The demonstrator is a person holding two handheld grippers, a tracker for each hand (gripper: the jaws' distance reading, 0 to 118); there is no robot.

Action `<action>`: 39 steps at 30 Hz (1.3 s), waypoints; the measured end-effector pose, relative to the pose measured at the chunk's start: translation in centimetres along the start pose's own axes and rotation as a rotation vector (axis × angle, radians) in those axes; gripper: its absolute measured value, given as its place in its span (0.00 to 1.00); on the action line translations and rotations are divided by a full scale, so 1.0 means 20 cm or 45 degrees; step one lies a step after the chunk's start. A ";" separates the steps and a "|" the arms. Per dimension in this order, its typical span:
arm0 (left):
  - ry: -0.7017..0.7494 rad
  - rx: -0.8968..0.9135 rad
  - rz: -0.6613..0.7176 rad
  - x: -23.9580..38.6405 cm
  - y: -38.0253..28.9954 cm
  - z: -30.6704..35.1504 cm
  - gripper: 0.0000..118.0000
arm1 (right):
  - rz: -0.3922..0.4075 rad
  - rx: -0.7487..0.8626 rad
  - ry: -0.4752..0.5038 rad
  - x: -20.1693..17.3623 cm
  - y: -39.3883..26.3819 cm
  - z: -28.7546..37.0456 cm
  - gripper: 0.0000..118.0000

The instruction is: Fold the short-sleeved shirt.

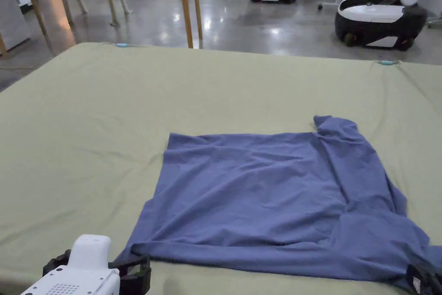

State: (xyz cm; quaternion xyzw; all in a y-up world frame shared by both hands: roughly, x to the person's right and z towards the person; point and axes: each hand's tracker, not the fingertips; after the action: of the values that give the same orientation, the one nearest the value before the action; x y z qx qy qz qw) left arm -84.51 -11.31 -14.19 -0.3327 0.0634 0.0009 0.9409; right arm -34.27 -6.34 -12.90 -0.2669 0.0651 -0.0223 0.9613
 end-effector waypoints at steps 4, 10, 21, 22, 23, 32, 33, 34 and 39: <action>-0.014 -0.104 -0.004 0.05 0.04 -0.04 0.25 | -0.005 -0.023 -0.048 0.04 0.03 0.00 0.00; -0.040 -0.080 0.018 0.05 0.06 -0.07 0.00 | -0.001 -0.098 -0.132 0.15 0.08 -0.02 0.09; -0.047 -0.082 -0.012 0.15 0.12 0.06 0.00 | 0.001 -0.265 -0.175 0.27 0.09 -0.33 0.03; -0.050 -0.088 -0.012 0.13 0.14 0.05 0.00 | -0.021 -0.281 -0.228 0.29 0.08 -0.35 0.03; -0.047 -0.090 -0.018 0.14 0.14 0.06 0.00 | -0.039 -0.269 -0.177 0.32 0.08 -0.36 0.03; -0.046 0.055 -0.150 0.14 0.59 0.15 0.00 | -0.001 0.003 -0.100 0.32 0.54 -0.24 0.03; -0.026 0.084 -0.171 0.15 0.69 0.11 0.00 | 0.010 0.034 -0.099 0.30 0.63 -0.27 0.03; -0.016 0.085 -0.197 0.15 0.76 0.04 0.00 | 0.023 0.035 -0.110 0.30 0.70 -0.33 0.03; -0.079 -0.099 -0.168 0.15 1.02 -0.37 0.00 | 0.033 -0.054 -0.140 0.33 0.90 -0.79 0.03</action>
State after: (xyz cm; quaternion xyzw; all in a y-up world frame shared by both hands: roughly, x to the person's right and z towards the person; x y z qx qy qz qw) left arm -83.32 -0.18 -33.13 -0.3724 0.0123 -0.0483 0.9267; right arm -29.68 0.58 -36.37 -0.2873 0.0160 0.0062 0.9577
